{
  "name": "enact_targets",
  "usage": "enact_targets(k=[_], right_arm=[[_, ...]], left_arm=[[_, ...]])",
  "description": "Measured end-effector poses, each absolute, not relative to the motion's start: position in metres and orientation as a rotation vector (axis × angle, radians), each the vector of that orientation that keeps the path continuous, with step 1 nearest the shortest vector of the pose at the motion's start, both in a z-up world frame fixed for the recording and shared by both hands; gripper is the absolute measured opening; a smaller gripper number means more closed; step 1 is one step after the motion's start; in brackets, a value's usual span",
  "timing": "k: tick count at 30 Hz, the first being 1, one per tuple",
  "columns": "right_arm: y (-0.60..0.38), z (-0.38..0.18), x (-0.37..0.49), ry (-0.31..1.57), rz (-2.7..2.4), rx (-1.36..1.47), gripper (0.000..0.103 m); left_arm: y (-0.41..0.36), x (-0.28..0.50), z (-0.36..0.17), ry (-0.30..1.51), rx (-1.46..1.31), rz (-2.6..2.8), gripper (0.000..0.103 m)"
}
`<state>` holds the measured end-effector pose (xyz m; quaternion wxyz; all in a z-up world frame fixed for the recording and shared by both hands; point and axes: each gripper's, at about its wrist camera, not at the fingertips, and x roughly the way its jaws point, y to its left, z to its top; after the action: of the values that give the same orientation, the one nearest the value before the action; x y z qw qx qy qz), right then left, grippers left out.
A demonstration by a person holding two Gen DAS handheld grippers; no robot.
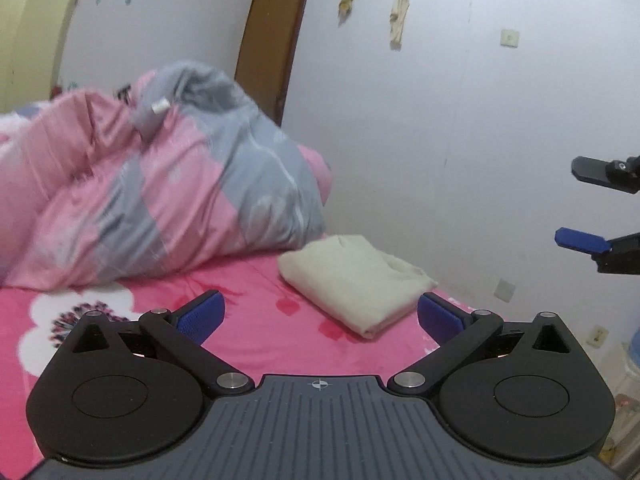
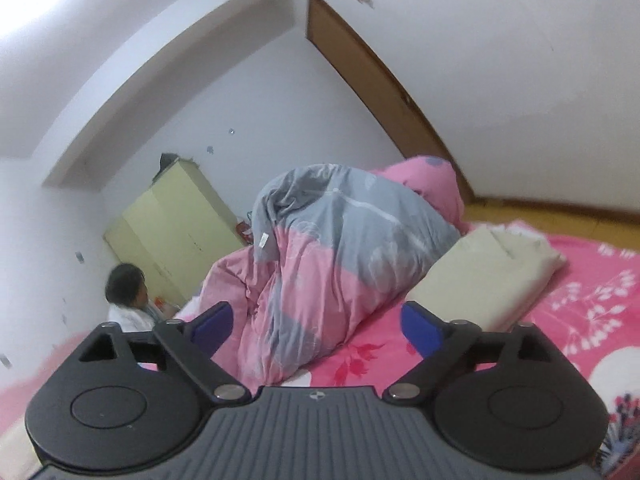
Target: Fold clothes
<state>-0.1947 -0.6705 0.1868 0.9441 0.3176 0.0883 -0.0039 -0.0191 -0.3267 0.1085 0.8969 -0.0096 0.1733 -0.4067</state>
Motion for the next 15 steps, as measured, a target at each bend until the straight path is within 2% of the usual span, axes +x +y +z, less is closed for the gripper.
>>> enact_targets(k=[2,10,15], right_arm=[[-0.651,0.19,-0.206,0.188,-0.015,0.599,0.103],[-0.595,0.149,-0.211,0.349,-0.278,0.469,0.103],[-0.561,0.128,-0.215,0.372,-0.44,0.336,0.103]], left_arm=[[-0.32,-0.033,0.111,0.335,-0.01,-0.832,0.103],[-0.314,-0.059,0.1,0.378,0.065,-0.736,0.103],[-0.319,-0.056,0.085,0.42,0.112,-0.674,0.103]])
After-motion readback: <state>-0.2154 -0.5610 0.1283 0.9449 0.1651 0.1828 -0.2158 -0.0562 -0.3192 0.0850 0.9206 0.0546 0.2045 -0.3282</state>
